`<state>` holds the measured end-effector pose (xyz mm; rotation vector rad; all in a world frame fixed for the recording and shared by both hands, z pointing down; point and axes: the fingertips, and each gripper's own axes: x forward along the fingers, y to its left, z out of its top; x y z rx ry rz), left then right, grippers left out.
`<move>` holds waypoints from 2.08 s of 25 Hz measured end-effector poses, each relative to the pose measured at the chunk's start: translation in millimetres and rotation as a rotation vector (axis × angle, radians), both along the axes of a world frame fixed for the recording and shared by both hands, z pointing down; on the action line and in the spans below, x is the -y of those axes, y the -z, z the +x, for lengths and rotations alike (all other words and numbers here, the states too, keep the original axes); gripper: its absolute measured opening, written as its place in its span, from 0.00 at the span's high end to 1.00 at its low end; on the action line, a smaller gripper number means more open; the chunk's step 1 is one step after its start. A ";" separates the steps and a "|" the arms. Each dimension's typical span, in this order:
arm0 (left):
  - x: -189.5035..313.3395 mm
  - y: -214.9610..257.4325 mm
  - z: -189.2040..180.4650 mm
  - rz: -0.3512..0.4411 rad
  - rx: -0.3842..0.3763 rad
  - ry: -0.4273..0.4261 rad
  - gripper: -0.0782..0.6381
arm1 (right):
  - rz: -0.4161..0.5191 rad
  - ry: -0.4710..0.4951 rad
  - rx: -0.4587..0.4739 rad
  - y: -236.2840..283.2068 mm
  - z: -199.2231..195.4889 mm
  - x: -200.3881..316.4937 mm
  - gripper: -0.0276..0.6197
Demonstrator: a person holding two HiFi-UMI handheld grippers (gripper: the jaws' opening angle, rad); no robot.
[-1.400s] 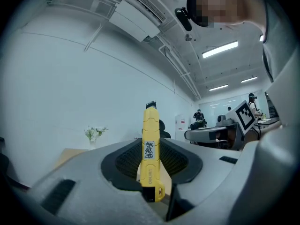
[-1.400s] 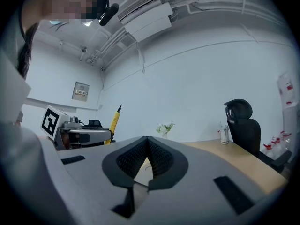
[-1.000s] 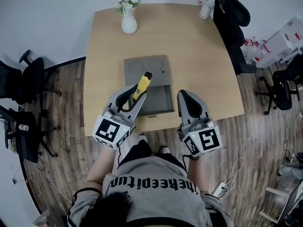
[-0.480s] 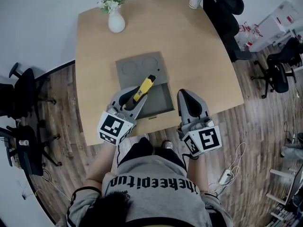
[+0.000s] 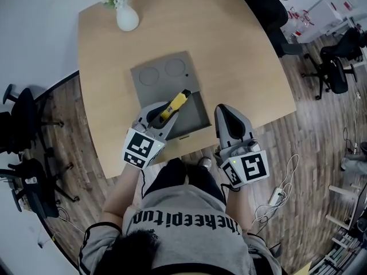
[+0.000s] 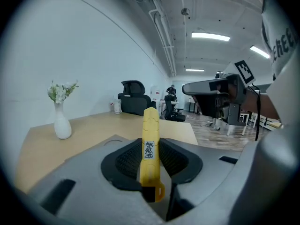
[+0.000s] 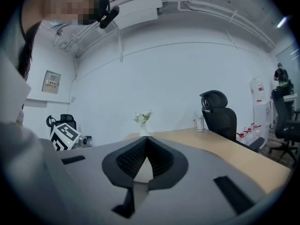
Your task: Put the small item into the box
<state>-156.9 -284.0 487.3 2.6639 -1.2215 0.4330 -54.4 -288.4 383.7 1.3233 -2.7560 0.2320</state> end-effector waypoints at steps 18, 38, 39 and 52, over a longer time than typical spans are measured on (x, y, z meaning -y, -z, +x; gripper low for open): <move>6.3 -79.5 24.2 -0.184 0.126 -0.126 0.72 | -0.058 -0.102 -0.024 -21.4 24.2 4.8 0.95; -5.1 -143.5 35.8 -0.369 0.324 -0.184 0.72 | -0.072 -0.146 -0.037 -23.8 46.1 3.1 0.95; -5.1 -145.7 35.9 -0.374 0.333 -0.184 0.72 | -0.072 -0.147 -0.036 -24.1 47.2 3.4 0.95; -7.1 -162.0 35.6 -0.430 0.407 -0.185 0.71 | -0.074 -0.151 -0.037 -23.4 55.6 7.0 0.95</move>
